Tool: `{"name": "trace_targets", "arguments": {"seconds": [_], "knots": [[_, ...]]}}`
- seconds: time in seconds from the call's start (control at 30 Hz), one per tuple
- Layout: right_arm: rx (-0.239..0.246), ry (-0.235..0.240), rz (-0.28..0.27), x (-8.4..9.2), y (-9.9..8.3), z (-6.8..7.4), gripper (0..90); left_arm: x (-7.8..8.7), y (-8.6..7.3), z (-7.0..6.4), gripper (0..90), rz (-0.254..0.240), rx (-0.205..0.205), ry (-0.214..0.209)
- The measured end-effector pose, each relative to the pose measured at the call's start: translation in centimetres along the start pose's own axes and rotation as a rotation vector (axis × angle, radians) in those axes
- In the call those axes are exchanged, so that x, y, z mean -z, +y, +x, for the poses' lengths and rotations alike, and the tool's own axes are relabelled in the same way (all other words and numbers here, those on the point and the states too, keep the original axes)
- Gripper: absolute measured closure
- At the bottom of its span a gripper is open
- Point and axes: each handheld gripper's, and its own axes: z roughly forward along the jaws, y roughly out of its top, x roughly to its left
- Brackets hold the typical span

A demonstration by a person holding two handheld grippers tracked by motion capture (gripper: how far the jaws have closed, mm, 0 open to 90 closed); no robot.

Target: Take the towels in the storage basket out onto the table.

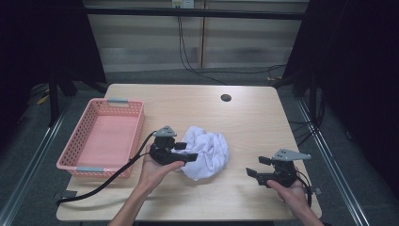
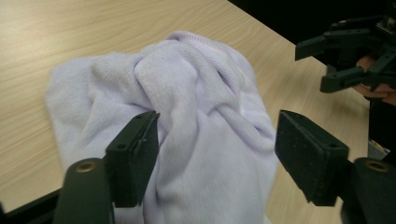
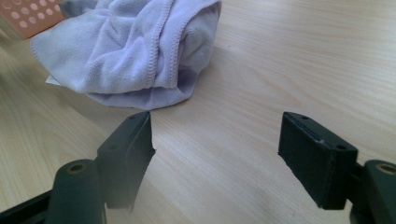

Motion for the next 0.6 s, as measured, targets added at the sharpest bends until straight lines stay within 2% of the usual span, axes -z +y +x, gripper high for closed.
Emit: {"name": "trace_targets", "arguments": {"seconds": [0.07, 0.13, 0.23, 0.27, 0.3, 0.37, 0.43, 0.5, 0.57, 0.6], "knots": [[0.003, 0.002, -0.002, 0.1, 0.2, 0.2, 26.3, 1.1, -0.7, -0.6, 34.6, -0.001, -0.002, 0.004], [0.014, 0.005, -0.005, 0.2, 0.4, 0.4, 27.6, 2.4, -1.4, -1.3, 38.7, -0.017, -0.015, 0.033], [0.038, 0.017, 0.000, 0.0, 0.8, 0.7, 31.3, 3.8, -2.5, -2.2, 41.2, -0.018, -0.014, 0.017], [0.043, 0.039, 0.011, -0.1, 1.0, 0.7, 39.1, 4.1, -2.9, -2.6, 43.5, -0.011, -0.023, 0.033], [0.049, 0.079, 0.018, -0.2, 1.2, 0.7, 42.7, 4.4, -3.1, -3.1, 44.9, 0.000, -0.041, 0.056], [0.041, 0.087, 0.021, -0.6, 1.8, 0.8, 42.5, 4.8, -3.6, -3.6, 44.9, -0.020, 0.003, 0.032], [0.042, 0.105, 0.024, -1.3, 2.7, 1.0, 43.8, 4.7, -3.5, -4.2, 50.0, -0.028, -0.033, 0.018], [0.076, 0.092, 0.032, -2.2, 3.6, 1.4, 46.1, 3.5, -3.3, -3.9, 51.3, -0.035, -0.035, 0.018], [0.078, 0.087, 0.014, -3.2, 4.5, 1.3, 48.8, 2.1, -3.1, -3.2, 52.2, -0.052, -0.003, 0.012], [0.072, 0.091, 0.009, -3.7, 4.9, 1.1, 51.7, 1.1, -2.9, -2.8, 52.7, -0.033, 0.004, -0.005]]}}
